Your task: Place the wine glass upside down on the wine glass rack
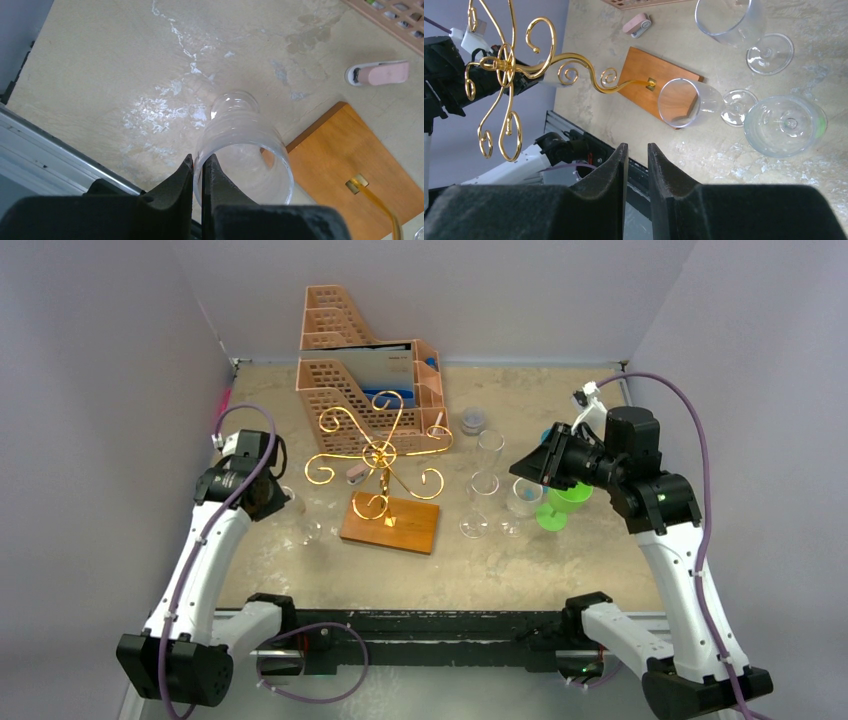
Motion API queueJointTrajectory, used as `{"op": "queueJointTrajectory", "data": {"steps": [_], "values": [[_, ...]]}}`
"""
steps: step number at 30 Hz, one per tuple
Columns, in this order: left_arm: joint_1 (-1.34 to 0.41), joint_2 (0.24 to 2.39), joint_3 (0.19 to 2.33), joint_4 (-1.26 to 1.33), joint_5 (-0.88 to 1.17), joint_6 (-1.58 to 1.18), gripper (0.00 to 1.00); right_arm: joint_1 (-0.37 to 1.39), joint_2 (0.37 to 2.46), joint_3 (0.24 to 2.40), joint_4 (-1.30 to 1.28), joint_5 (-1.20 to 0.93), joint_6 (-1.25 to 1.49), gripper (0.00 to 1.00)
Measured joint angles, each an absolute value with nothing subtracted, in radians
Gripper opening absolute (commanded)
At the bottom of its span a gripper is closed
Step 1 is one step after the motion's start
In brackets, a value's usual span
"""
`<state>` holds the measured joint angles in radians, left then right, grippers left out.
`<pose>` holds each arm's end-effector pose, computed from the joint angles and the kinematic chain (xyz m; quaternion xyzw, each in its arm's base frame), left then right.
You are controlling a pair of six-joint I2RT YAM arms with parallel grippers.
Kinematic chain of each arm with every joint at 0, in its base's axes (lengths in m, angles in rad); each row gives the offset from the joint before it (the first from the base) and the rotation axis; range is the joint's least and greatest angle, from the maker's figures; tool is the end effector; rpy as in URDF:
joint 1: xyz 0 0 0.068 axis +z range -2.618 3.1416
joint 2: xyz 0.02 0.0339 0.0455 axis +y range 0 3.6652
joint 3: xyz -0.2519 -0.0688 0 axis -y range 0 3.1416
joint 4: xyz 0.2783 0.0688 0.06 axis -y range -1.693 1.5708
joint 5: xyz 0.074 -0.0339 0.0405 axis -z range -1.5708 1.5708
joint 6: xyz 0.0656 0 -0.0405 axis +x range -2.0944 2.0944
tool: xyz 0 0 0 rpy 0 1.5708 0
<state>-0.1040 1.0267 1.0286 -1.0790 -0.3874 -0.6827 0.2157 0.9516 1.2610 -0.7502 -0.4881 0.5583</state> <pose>0.2330 0.0006 0.2709 -0.3166 0.8986 0.0805 0.2930 0.2278 0.0814 0.4042 0.0122 0.8296 0.3851 0.4041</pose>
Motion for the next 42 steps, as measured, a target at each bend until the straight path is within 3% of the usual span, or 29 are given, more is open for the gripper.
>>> {"op": "queueJointTrajectory", "data": {"steps": [16, 25, 32, 42], "values": [[-0.104, 0.935, 1.423, -1.264, -0.403, -0.521, 0.0, 0.217, 0.946, 1.21, -0.651, -0.492, 0.677, 0.59], [-0.103, 1.009, 1.758, -1.223, -0.403, -0.408, 0.0, 0.248, 0.962, 1.186, -0.509, -0.488, 0.811, 0.61], [-0.101, 1.128, 2.003, -1.174, -0.286, -0.373, 0.0, 0.309, 0.963, 1.168, -0.336, -0.419, 0.96, 0.6], [-0.101, 1.146, 2.028, -0.952, 0.074, -0.382, 0.0, 0.32, 0.963, 1.168, -0.261, -0.406, 1.012, 0.6]]}}
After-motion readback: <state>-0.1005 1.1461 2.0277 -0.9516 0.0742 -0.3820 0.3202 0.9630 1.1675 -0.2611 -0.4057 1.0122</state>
